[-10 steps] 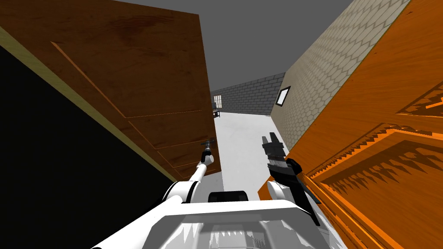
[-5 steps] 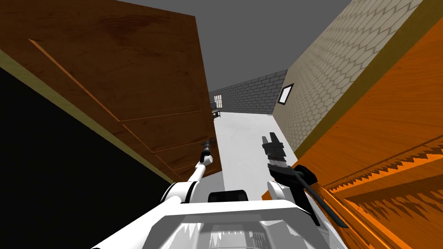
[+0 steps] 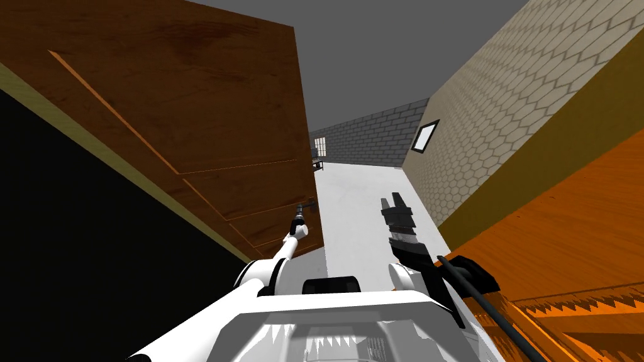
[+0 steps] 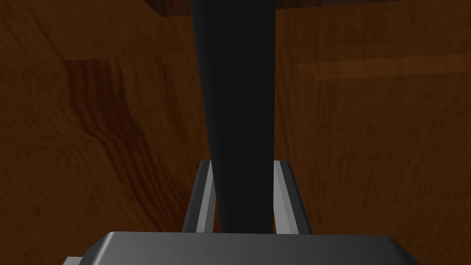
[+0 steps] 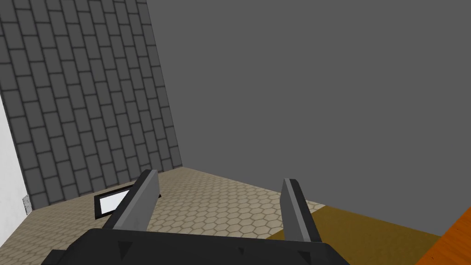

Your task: Push the door open

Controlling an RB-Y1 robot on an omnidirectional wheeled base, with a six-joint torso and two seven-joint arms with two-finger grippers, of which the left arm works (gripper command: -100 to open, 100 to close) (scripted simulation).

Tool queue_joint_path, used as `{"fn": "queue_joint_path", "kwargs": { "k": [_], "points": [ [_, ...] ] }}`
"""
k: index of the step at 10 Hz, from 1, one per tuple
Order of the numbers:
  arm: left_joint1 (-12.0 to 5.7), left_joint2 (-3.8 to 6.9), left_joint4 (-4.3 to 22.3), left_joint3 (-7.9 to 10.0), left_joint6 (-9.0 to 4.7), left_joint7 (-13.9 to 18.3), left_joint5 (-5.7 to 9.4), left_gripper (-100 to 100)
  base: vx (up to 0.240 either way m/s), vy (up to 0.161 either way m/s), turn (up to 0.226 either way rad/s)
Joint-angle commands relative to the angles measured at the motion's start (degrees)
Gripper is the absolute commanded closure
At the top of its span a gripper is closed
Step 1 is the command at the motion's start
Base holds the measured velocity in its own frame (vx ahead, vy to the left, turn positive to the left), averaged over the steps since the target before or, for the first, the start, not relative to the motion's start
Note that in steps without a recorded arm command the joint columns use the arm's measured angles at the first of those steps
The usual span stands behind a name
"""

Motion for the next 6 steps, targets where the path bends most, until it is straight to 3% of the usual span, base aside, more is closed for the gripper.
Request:
{"fn": "queue_joint_path", "kwargs": {
  "k": [1, 6],
  "points": [
    [0.96, 0.79, -2.5, 1.27, 0.69, -0.7, -0.09, 100, 0.106, 0.004, 0.019],
    [0.17, -0.01, -1.6, 3.69, 0.57, -0.1, -1.95, 100, 0.132, -0.015, 0.101]
  ]
}}
